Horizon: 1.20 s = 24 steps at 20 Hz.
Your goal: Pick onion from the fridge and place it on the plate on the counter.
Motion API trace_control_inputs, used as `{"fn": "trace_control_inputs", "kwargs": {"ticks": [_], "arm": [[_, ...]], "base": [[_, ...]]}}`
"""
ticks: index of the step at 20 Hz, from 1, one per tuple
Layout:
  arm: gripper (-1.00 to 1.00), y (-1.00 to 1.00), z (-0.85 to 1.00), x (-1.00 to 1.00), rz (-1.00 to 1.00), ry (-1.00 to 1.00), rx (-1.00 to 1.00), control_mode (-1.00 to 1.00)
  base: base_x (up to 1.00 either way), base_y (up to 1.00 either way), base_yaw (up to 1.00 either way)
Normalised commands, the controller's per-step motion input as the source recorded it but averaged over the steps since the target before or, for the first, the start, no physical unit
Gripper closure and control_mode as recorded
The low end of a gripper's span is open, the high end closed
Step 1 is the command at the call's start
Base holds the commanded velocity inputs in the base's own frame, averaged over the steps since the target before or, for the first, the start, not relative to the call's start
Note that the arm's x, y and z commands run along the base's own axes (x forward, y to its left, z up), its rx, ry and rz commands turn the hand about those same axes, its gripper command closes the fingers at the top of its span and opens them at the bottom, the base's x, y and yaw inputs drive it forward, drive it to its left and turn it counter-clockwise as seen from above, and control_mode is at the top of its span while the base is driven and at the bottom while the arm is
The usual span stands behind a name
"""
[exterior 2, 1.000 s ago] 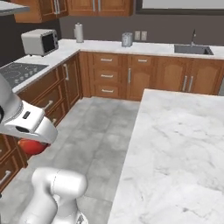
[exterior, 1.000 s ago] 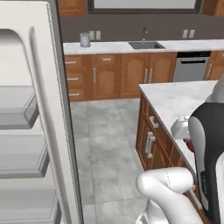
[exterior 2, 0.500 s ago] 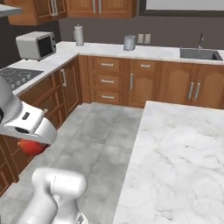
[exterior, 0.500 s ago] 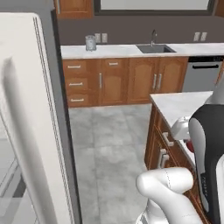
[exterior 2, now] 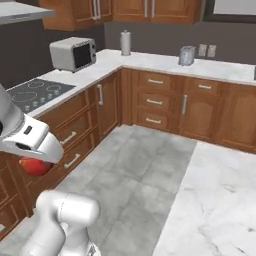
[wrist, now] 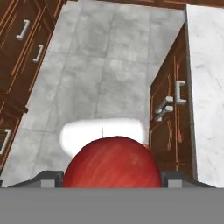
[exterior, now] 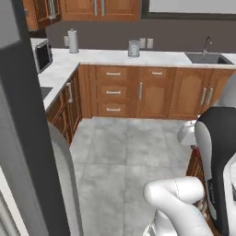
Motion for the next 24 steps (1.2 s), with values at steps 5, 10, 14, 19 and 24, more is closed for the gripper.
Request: {"fn": "trace_control_inputs", "kwargs": {"ticks": [5, 10, 14, 19, 24], "arm": [[1.0, 0.0, 0.0, 0.0, 0.0, 0.0, 0.0, 1.0], [1.0, 0.0, 0.0, 0.0, 0.0, 0.0, 0.0, 1.0], [1.0, 0.0, 0.0, 0.0, 0.0, 0.0, 0.0, 1.0], [1.0, 0.0, 0.0, 0.0, 0.0, 0.0, 0.0, 1.0], [1.0, 0.0, 0.0, 0.0, 0.0, 0.0, 0.0, 1.0]], "base": [[0.79, 0.0, 0.79], [0.76, 0.0, 0.83], [0.97, 0.0, 0.76], [1.0, 0.0, 0.74], [0.81, 0.05, 0.66]]}}
